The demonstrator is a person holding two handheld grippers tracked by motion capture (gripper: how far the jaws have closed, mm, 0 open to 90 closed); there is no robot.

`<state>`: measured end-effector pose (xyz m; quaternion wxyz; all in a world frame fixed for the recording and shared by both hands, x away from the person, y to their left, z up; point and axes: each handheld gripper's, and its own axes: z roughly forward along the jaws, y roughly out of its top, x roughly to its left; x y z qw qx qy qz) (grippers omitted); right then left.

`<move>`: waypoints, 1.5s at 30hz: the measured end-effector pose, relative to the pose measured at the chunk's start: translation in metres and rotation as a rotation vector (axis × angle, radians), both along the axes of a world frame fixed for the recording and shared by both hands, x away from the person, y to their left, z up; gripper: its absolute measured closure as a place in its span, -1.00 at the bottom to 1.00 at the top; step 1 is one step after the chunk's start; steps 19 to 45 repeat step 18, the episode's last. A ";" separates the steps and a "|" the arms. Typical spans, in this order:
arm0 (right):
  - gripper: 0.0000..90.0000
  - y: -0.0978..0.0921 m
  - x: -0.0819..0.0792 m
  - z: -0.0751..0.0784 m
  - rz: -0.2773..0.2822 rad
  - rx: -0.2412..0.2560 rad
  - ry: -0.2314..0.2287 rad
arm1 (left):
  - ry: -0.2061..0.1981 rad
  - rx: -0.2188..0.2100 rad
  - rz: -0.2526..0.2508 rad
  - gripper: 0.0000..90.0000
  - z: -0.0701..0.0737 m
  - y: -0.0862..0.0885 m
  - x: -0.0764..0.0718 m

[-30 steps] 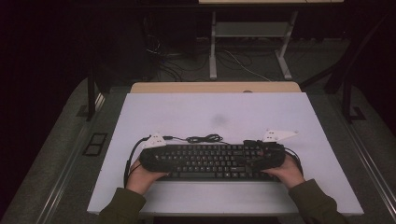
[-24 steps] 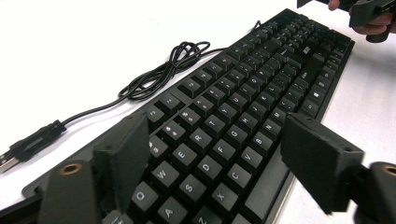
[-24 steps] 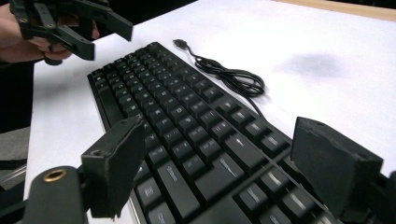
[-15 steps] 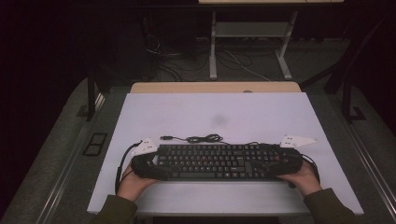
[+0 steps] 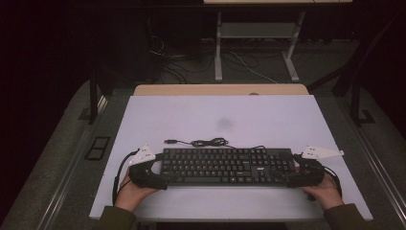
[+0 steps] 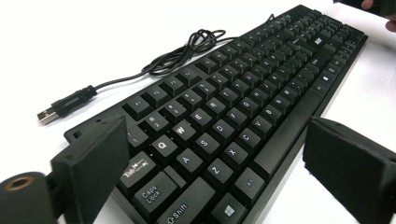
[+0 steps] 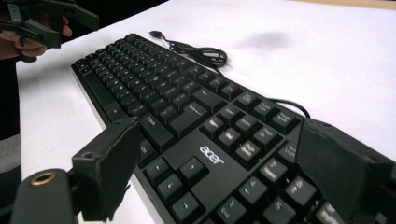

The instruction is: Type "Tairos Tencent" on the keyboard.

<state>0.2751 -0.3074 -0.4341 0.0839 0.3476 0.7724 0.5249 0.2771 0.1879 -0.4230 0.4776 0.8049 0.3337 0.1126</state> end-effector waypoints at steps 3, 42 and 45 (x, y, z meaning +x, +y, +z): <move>-0.69 -0.002 -0.002 -0.002 -0.004 0.001 0.006 | -0.001 0.005 0.006 -1.00 -0.001 0.001 0.001; -0.70 -0.005 -0.006 -0.004 -0.005 -0.016 0.001 | 0.022 0.011 0.006 -1.00 -0.004 0.000 0.002; -0.70 -0.005 -0.006 -0.004 -0.005 -0.016 0.001 | 0.022 0.011 0.006 -1.00 -0.004 0.000 0.002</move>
